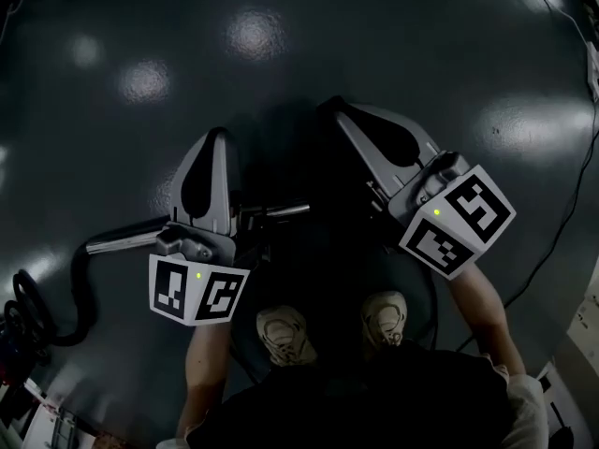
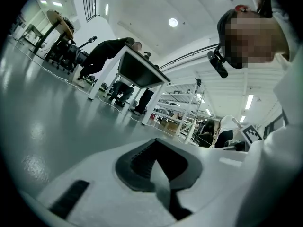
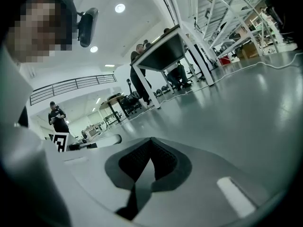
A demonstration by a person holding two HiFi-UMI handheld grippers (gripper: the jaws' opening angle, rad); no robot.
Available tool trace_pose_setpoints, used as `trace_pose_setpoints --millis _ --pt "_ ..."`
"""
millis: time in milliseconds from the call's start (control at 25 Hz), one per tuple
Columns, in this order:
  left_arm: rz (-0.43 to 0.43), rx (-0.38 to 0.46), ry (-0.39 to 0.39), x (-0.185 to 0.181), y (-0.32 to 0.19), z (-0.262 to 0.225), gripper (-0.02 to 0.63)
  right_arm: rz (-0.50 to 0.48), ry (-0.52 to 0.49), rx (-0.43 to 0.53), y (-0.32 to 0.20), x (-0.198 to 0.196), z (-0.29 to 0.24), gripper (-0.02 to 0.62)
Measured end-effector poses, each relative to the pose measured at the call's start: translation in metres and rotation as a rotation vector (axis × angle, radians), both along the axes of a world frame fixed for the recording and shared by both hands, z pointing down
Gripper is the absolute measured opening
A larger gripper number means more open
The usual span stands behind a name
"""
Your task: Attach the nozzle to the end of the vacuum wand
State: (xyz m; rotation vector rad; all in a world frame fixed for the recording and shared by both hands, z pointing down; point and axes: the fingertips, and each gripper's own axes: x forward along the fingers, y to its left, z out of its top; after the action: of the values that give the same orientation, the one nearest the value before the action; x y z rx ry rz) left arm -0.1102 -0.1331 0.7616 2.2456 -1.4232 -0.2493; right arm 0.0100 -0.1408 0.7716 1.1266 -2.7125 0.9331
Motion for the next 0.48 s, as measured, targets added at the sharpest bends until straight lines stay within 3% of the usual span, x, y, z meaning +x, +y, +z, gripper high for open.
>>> trace_pose_setpoints --millis 320,480 --pt "0.007 -0.008 0.001 0.002 -0.015 0.003 0.002 0.072 -0.073 -0.049 -0.03 0.016 -0.002 0.008" --pt "-0.017 -0.005 -0.024 -0.01 -0.027 -0.041 0.002 0.133 -0.064 -0.055 -0.033 0.027 -0.046 0.008"
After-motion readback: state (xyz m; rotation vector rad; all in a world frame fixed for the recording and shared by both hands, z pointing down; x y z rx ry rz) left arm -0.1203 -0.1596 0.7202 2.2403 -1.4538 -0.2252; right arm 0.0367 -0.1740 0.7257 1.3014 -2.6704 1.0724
